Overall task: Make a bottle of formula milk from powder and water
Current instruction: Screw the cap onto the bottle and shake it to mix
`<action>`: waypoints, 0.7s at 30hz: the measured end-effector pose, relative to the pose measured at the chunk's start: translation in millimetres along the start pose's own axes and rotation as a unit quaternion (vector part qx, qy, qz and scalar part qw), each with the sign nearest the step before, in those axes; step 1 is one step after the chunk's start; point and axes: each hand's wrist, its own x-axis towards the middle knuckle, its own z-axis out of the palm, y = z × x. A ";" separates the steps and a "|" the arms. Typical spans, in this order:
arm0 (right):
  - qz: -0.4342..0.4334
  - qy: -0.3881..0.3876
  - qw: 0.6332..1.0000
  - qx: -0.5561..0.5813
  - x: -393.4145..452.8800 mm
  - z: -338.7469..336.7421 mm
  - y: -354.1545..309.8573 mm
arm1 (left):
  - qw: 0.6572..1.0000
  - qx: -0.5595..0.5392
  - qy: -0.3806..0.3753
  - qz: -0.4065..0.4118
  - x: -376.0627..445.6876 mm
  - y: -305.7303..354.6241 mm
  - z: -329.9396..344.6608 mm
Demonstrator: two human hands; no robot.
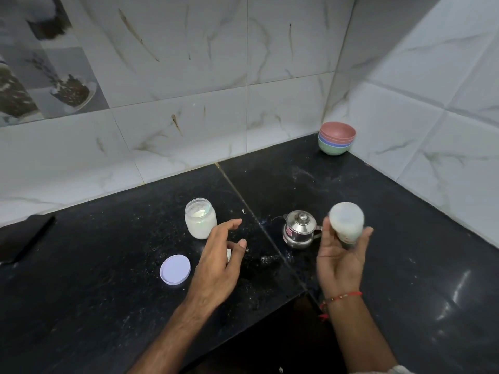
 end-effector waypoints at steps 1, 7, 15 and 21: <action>0.001 -0.019 0.999 -0.047 -3.7 -1.8 3.2 | 1.000 0.000 -0.001 0.001 0.2 -0.1 0.2; 0.020 -0.360 0.803 -0.475 -28.6 0.8 5.7 | 1.000 0.010 -0.008 -0.001 2.2 1.5 4.1; -0.035 0.029 0.999 0.022 5.9 -11.8 -0.9 | 1.000 0.000 0.007 0.000 2.7 -4.3 -0.8; 0.012 -0.208 0.905 -0.371 -19.5 -3.8 7.9 | 1.000 0.003 -0.001 -0.002 4.6 -1.8 3.4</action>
